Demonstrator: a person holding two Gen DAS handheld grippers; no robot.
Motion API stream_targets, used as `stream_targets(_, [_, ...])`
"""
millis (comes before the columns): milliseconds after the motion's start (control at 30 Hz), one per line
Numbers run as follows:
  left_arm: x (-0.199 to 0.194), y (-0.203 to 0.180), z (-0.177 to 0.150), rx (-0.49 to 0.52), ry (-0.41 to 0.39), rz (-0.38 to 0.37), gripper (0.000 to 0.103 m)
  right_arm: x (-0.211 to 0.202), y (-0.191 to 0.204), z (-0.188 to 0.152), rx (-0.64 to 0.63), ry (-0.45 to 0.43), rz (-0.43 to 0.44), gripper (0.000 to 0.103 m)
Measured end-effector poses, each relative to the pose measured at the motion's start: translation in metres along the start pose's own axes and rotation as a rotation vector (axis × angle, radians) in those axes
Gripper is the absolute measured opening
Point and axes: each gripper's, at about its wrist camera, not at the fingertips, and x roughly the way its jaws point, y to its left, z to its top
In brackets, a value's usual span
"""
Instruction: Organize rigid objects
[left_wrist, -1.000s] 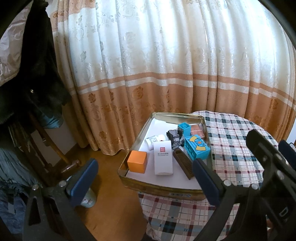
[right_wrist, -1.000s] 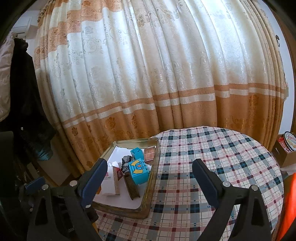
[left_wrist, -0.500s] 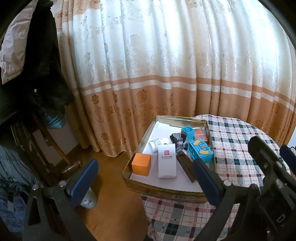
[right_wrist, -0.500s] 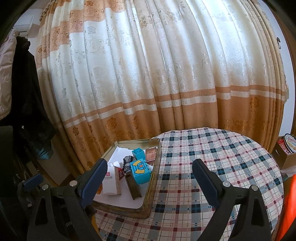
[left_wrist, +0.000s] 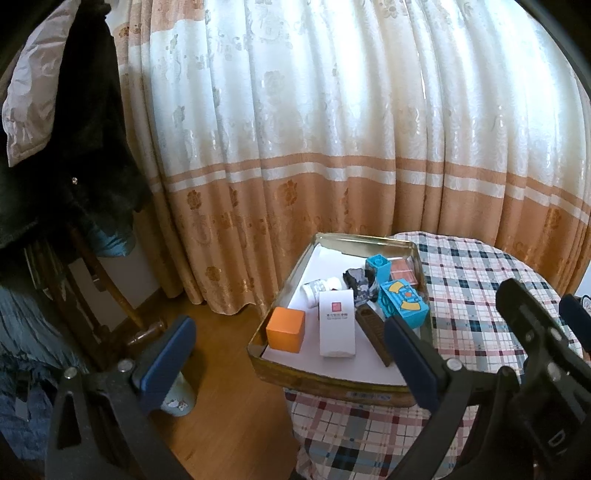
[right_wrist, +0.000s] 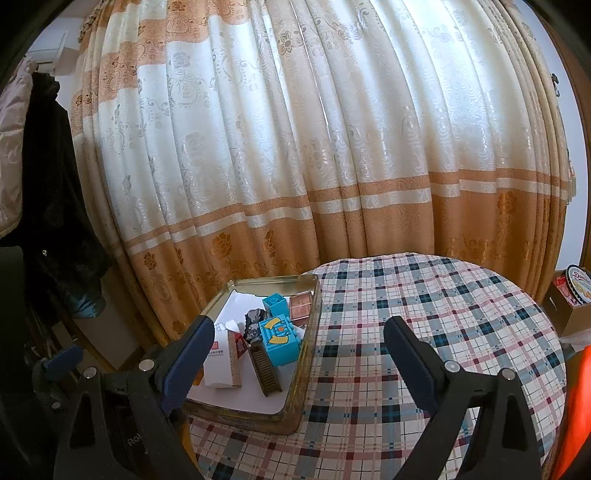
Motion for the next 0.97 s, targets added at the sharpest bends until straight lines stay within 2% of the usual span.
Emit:
stream_targets(367, [-0.0019, -0.0001, 0.0012, -0.018, -0.002, 0.011, 0.103, -0.0004, 0.0002, -0.0002, 0.004, -0.010, -0.002, 0.095])
stream_targets(567, [0.0019, -0.0015, -0.0029, -0.018, 0.006, -0.044, 0.103, -0.0002, -0.0006, -0.0008, 0.002, -0.005, 0.000, 0.095])
stream_targets(733, [0.0026, -0.0033, -0.0026, -0.012, 0.006, -0.034, 0.103, -0.0005, -0.0009, -0.0013, 0.002, -0.005, -0.001, 0.095])
stream_targets(867, [0.0018, -0.0027, -0.0017, -0.019, 0.007, -0.055, 0.103, 0.0000, -0.0014, -0.0021, 0.005, -0.001, -0.003, 0.095])
stream_targets(967, [-0.0006, -0.0051, -0.0019, -0.012, -0.003, -0.038, 0.103, 0.0015, -0.0026, -0.0021, 0.006, 0.004, -0.008, 0.095])
